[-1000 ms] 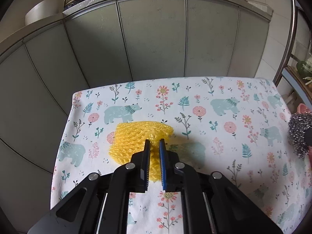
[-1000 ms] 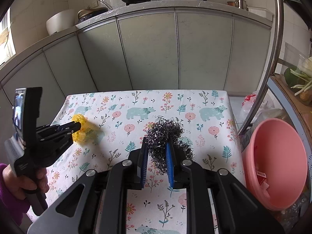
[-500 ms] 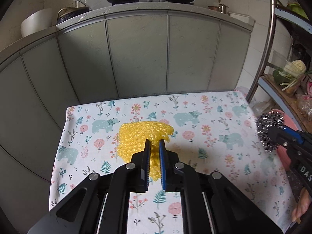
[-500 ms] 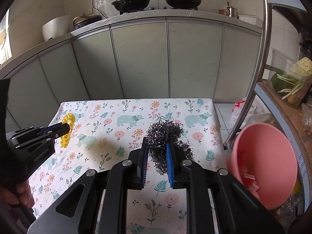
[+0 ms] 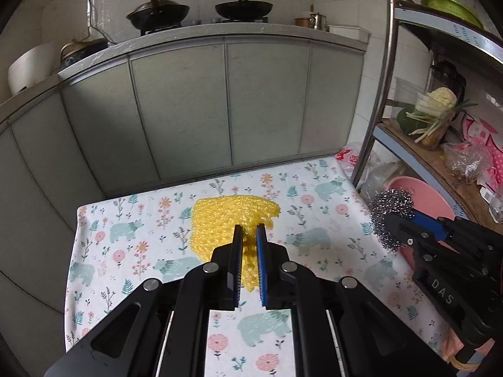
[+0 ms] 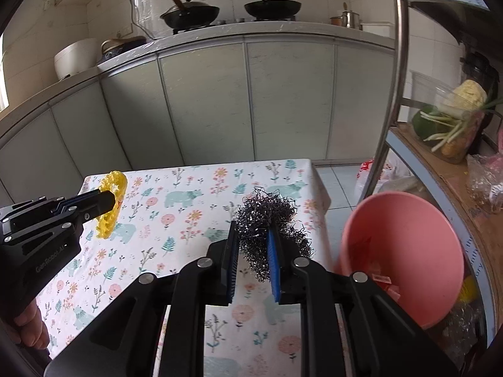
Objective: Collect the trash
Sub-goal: 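Carry the foam net with the left gripper while the right gripper carries the scrubber to the basin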
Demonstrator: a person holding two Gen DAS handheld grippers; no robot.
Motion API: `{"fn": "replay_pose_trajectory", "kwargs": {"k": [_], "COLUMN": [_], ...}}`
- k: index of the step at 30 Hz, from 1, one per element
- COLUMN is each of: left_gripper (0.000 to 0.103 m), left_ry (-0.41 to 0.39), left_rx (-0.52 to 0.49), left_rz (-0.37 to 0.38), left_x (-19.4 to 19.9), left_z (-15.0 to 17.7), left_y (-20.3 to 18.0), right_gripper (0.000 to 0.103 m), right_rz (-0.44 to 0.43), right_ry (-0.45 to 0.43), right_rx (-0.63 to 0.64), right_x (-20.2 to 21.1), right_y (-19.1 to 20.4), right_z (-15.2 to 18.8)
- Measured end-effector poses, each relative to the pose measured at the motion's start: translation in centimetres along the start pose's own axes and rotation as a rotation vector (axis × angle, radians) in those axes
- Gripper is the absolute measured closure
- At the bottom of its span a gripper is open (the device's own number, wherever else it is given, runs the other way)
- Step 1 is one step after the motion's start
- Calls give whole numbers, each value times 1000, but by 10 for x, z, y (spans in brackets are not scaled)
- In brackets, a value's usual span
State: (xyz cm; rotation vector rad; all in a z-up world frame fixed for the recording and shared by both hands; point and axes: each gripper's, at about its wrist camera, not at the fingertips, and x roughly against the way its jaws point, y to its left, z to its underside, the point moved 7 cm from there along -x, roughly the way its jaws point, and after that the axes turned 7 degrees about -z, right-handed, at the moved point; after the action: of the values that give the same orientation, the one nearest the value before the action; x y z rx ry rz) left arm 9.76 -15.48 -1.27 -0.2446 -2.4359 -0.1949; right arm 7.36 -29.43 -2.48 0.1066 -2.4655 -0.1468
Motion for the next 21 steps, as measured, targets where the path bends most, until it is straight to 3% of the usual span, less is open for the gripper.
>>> {"fn": "replay_pose_trajectory", "kwargs": {"k": [13, 21], "left_gripper": [95, 95], "left_ry": [-44, -63], "left_rx": [-100, -168], "left_rz": [91, 213], "left_x": [10, 11], "left_z": [-20, -30], "left_y": [-69, -134], "right_gripper": [86, 86], "right_rz": [65, 147], "right_ry": [-31, -36], "right_rx": [-66, -166], "right_x": [15, 21], "right_y": [-49, -110], "right_z": [0, 5]}}
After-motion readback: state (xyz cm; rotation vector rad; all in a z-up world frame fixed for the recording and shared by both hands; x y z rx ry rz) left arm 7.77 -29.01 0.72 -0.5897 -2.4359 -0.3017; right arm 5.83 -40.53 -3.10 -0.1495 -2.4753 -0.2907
